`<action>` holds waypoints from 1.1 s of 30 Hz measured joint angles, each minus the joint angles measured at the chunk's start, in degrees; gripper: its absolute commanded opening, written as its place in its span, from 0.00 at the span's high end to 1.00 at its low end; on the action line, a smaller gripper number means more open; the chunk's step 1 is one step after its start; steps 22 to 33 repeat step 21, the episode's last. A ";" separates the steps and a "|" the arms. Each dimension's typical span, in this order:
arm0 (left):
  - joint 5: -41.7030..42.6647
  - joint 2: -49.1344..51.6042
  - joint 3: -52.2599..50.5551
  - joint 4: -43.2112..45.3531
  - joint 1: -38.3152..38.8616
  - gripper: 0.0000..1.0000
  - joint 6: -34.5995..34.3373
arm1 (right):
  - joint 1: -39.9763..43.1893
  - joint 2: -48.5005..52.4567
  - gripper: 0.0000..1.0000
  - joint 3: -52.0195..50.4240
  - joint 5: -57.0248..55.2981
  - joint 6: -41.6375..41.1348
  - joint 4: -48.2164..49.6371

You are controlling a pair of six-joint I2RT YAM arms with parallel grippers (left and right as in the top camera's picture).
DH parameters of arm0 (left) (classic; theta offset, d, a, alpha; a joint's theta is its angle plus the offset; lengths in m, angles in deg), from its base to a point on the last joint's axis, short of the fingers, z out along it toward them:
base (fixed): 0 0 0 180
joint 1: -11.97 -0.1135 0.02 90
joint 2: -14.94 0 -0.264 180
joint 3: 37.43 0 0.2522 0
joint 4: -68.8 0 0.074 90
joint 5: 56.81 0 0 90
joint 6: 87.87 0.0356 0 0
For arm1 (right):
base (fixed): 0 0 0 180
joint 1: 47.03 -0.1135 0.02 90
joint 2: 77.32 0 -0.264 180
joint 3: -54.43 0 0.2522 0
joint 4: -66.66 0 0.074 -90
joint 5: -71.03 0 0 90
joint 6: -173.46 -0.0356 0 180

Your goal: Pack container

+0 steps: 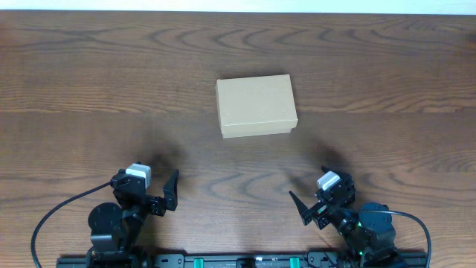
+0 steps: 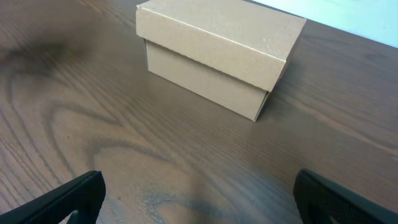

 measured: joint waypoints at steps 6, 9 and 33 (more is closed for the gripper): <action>0.00 0.00 0.00 0.00 0.00 0.05 0.00 | 0.00 0.00 0.01 0.00 -0.02 0.00 0.00; 0.00 0.00 0.00 0.00 0.00 0.05 0.00 | 0.00 0.00 0.01 0.00 -0.02 0.00 0.00; 0.00 0.00 0.00 0.02 0.00 0.04 0.00 | 0.00 0.00 0.01 0.00 -0.02 0.00 0.00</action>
